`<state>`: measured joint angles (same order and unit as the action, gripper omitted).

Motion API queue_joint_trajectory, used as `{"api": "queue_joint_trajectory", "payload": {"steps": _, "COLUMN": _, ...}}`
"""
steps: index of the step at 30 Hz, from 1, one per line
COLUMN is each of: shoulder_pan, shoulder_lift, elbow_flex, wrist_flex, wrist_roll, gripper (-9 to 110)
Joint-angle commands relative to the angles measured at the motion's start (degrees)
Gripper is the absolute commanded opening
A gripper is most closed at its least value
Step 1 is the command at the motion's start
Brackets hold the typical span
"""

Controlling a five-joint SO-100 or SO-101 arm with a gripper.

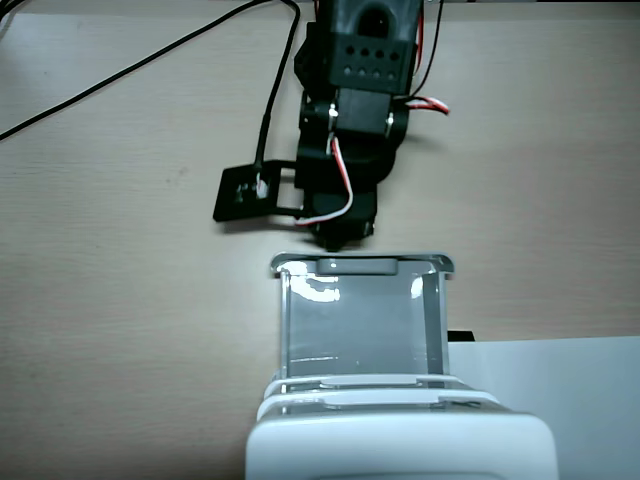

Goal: Close drawer.

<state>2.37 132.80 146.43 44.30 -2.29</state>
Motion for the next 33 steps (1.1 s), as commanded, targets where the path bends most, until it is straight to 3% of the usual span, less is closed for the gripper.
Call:
{"api": "queue_joint_trajectory", "payload": {"steps": 1, "shoulder_pan": -1.41, "shoulder_lift": -6.42, "elbow_flex": -7.91, "wrist_flex": -3.78, "wrist_roll": 0.44, "gripper": 0}}
{"api": "queue_joint_trajectory", "payload": {"steps": 13, "shoulder_pan": -0.09, "shoulder_lift": -32.26, "elbow_flex": -38.41, "wrist_flex": -6.77, "wrist_roll": -1.76, "gripper": 0}}
{"api": "queue_joint_trajectory", "payload": {"steps": 33, "shoulder_pan": -1.14, "shoulder_lift": -33.22, "elbow_flex": -40.61, "wrist_flex": -4.57, "wrist_roll": -2.37, "gripper": 0}}
